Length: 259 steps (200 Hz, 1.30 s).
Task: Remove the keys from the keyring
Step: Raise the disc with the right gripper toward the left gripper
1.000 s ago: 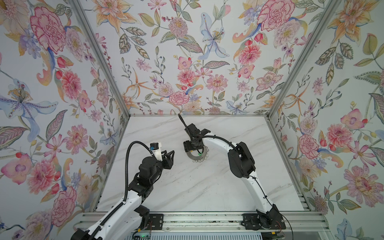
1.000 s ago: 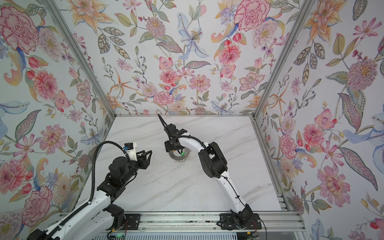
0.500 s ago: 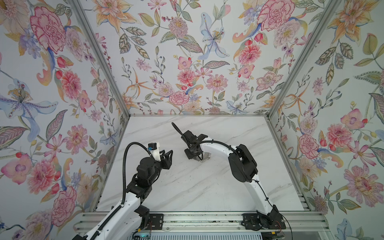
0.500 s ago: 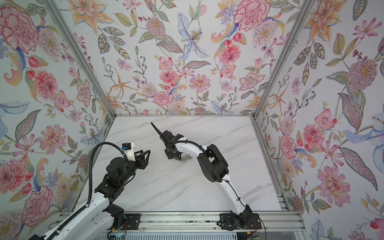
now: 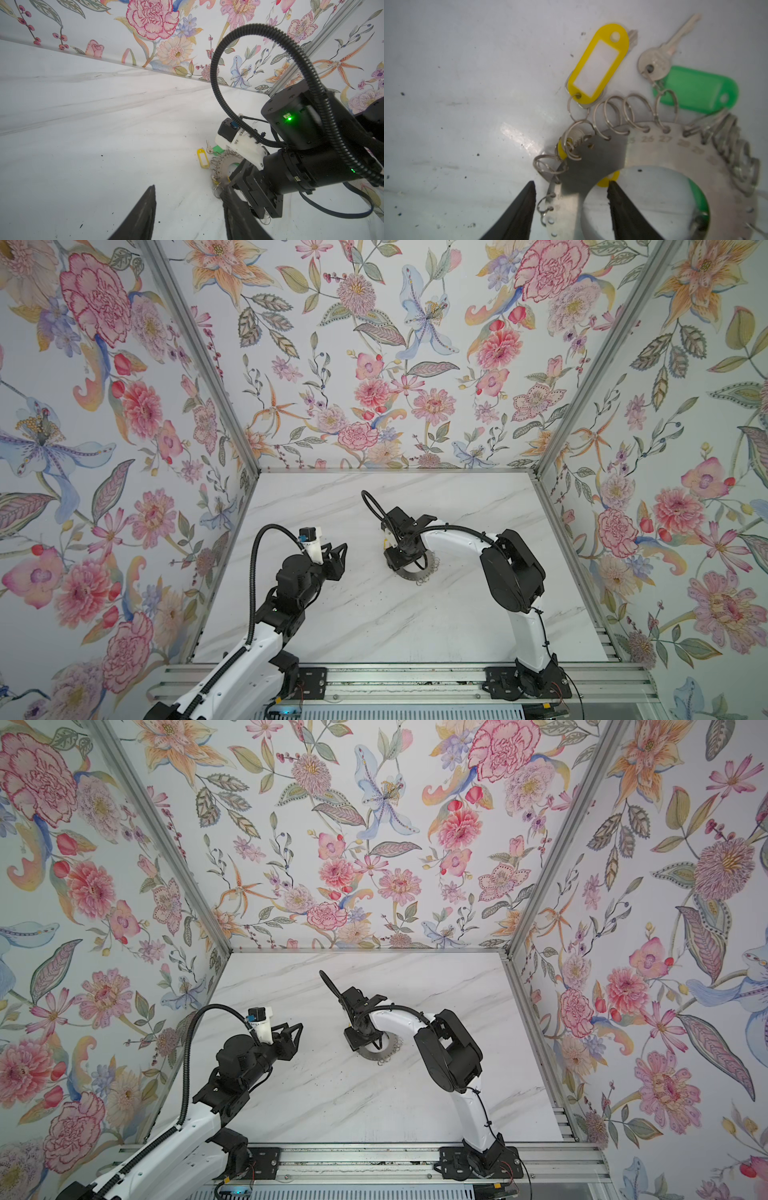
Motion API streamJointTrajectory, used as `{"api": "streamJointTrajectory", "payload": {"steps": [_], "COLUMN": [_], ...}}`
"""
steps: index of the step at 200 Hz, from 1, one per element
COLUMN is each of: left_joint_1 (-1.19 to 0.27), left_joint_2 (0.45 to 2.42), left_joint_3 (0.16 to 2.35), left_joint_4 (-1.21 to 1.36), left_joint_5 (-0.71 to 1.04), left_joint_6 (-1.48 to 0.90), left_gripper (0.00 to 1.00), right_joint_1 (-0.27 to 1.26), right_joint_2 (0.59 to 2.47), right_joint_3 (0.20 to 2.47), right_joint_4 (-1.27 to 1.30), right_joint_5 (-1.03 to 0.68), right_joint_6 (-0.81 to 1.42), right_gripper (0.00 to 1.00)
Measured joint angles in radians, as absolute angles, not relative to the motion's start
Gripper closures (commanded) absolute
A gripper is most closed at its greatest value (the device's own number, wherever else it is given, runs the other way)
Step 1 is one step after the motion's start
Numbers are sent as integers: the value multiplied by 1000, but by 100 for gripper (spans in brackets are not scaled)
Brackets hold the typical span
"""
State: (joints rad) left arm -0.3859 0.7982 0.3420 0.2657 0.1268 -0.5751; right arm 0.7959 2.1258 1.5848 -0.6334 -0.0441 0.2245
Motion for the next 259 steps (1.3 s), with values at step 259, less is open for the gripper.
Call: {"api": "streamJointTrajectory", "payload": {"steps": [259], "left_joint_1": [-379], "left_joint_2": [782], "left_joint_3": [342], "left_joint_4": [337], "left_joint_5": [263], "left_joint_6": [-566], "left_gripper": [51], "right_joint_1": [542], "right_joint_2": [1580], "right_joint_3": [1336], "right_joint_4": [-531], "right_joint_5": [-862], "right_joint_6": [-15], "right_gripper": [80]}}
